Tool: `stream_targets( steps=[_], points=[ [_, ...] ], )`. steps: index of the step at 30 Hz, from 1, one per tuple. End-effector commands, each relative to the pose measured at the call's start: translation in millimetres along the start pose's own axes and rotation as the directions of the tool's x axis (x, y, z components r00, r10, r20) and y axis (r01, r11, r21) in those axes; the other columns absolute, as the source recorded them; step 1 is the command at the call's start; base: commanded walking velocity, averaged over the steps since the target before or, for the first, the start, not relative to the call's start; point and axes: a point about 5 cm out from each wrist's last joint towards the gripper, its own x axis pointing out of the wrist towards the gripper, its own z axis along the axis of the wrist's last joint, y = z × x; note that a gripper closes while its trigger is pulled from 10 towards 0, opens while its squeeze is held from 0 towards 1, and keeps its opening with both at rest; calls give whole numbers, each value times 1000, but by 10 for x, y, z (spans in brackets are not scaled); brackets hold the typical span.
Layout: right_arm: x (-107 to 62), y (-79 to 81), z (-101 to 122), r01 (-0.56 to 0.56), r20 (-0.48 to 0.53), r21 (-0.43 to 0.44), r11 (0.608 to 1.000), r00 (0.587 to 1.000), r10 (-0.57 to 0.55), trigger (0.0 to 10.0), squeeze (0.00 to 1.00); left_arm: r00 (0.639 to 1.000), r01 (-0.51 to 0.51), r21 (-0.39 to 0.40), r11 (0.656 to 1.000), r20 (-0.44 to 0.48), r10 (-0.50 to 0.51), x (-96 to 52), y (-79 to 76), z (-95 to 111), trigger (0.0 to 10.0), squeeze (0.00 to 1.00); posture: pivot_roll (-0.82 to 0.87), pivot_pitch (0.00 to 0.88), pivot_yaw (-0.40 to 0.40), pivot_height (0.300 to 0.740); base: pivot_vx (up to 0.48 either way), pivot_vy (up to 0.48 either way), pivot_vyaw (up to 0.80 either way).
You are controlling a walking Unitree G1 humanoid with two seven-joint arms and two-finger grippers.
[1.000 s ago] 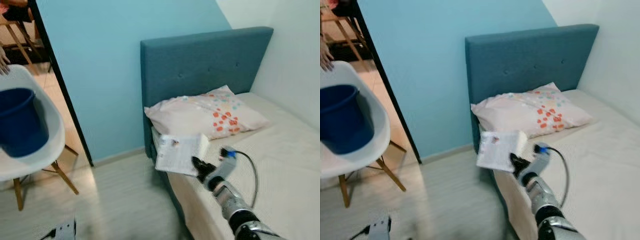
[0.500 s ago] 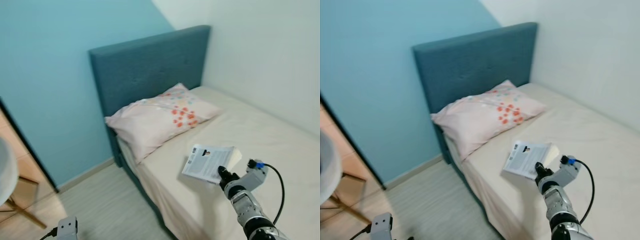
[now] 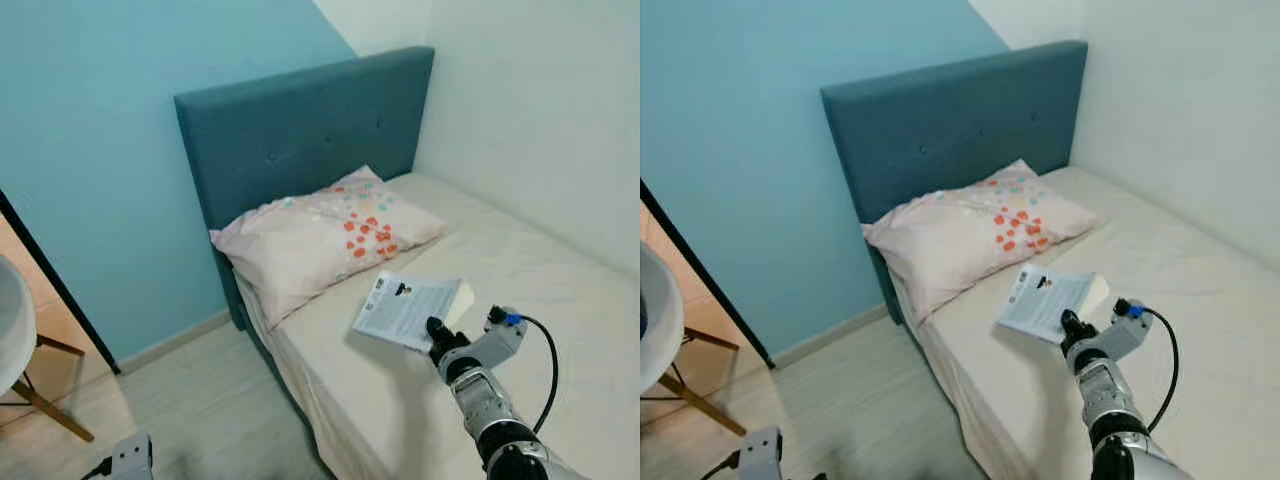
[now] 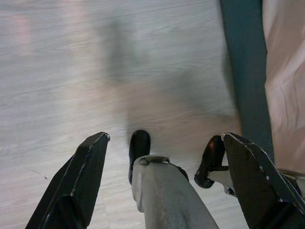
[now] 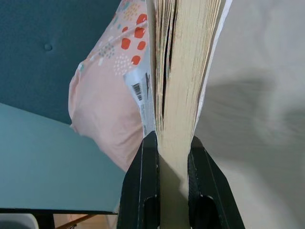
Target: Clean up the room
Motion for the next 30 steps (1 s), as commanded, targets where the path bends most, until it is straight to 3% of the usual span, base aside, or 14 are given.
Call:
stream_targets(
  steps=[1,9,15,24,30],
  points=[
    [11,41,-28,-21,-7,22,1000,1000,21,10000,0,1000,-8,1,1000,4,8,-3,12,-1,10000,0,-98,0,-6,740,0,0,0],
    [1,-33,5,35,1,113,993,999,-35,10000,0,994,-38,-19,999,104,40,19,52,260,10000,0,-97,0,-5,715,0,0,0],
    [-26,-147,167,47,87,279,959,993,-74,10000,0,975,16,-5,1000,222,-14,47,-59,618,10000,0,-95,0,-5,685,0,0,0],
    [-34,-175,206,42,102,331,943,992,-80,10000,0,929,11,-58,998,369,12,24,-88,1050,10000,0,-102,0,3,635,0,0,0],
    [12,-48,108,1,66,351,936,997,-26,10000,0,912,1,-115,993,409,46,4,-47,1171,10000,0,-86,6,3,610,0,0,0]
  ],
)
